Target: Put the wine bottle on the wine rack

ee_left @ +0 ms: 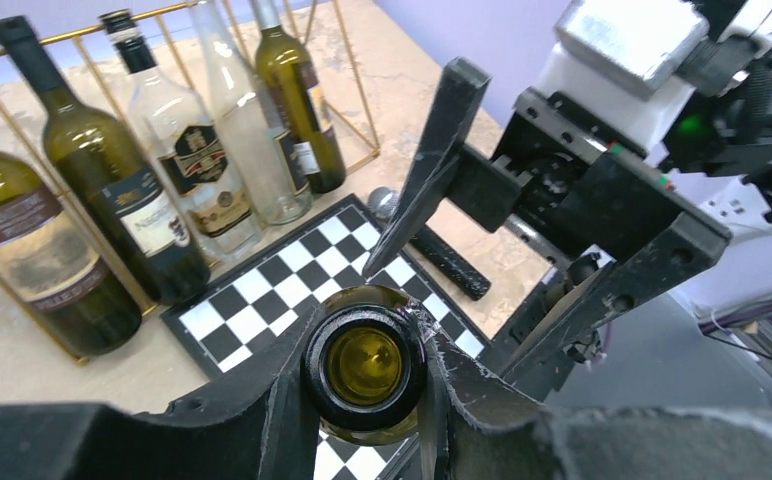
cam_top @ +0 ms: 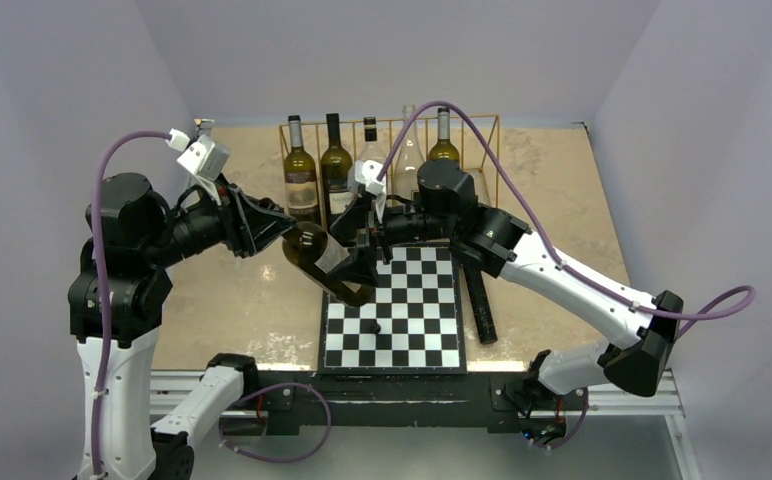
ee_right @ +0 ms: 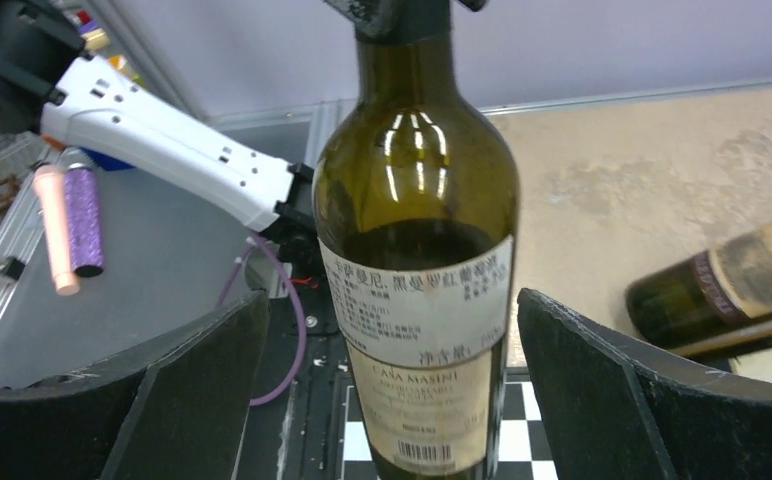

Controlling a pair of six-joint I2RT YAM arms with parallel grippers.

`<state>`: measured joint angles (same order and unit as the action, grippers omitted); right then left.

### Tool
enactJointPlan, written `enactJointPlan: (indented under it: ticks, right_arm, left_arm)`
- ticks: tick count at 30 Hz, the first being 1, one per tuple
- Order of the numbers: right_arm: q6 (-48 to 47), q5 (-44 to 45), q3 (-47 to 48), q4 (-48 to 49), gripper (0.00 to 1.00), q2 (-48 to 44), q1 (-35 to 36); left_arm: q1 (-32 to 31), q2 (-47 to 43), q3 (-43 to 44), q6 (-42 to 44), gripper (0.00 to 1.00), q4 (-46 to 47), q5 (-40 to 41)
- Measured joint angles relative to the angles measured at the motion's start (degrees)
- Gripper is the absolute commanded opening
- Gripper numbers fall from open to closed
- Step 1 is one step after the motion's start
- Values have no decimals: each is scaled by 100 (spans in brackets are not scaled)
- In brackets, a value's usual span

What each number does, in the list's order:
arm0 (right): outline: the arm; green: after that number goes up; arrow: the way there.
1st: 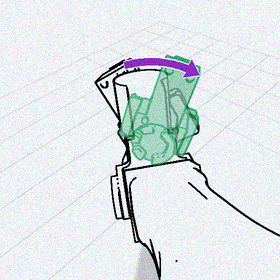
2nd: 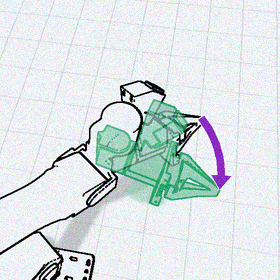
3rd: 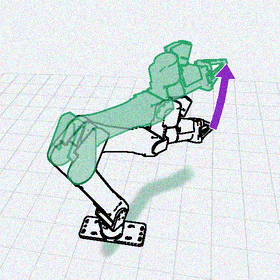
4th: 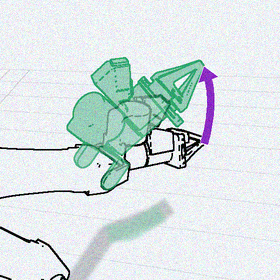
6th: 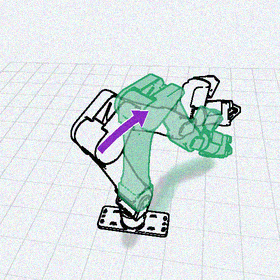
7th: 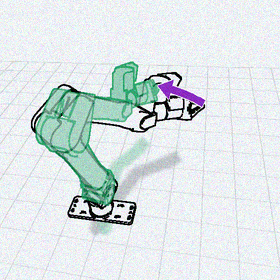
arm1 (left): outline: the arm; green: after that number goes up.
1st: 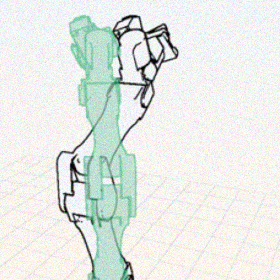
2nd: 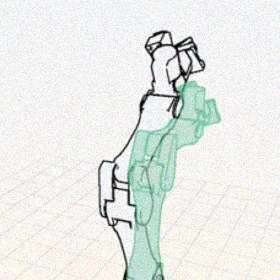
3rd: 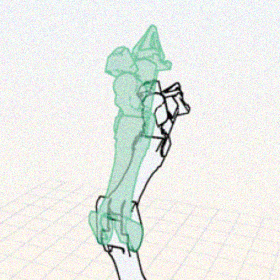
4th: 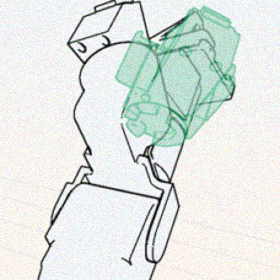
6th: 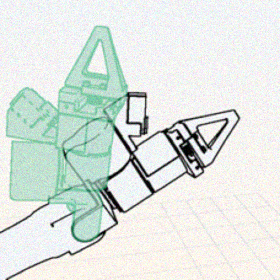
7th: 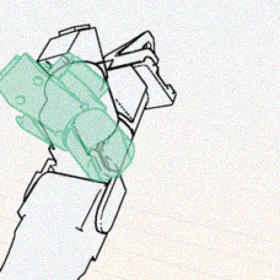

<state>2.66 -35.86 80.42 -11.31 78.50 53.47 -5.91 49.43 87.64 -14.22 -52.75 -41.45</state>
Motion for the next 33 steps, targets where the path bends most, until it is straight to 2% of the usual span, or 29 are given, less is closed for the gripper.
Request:
enactJointPlan:
  ticks: [12,14,16,19,23,24,25,29,30,31,33]
  right_arm:
    - [-153,-243,455,-129,99,538,317]
    - [-138,-219,531,-170,95,636,332]
    - [-109,-184,555,-216,83,678,352]
    - [-101,-81,584,-330,57,680,387]
    - [-50,-11,723,-549,10,734,466]
    - [-42,28,758,-581,2,756,466]
    - [-28,42,811,-612,0,787,466]
    - [0,127,907,-673,0,828,468]
    - [76,269,916,-721,0,826,474]
    - [127,396,914,-800,0,828,466]
    - [223,632,896,-892,0,844,444]
  left_arm:
    - [-166,-144,-37,-286,0,428,-483]
    - [-166,-173,-37,-295,0,476,-485]
    - [-166,-199,-37,-280,0,509,-472]
    - [-166,-190,-37,-275,0,520,-444]
    - [-175,-164,-37,-378,0,557,-422]
    - [-184,-166,-39,-378,7,557,-374]
    - [-184,-164,-39,-387,19,570,-330]
    - [-190,-164,-44,-442,82,658,-216]
    - [-195,-168,-48,-457,95,728,-146]
    - [-195,-181,-59,-494,99,815,-66]
    - [-195,-251,-114,-516,99,944,61]
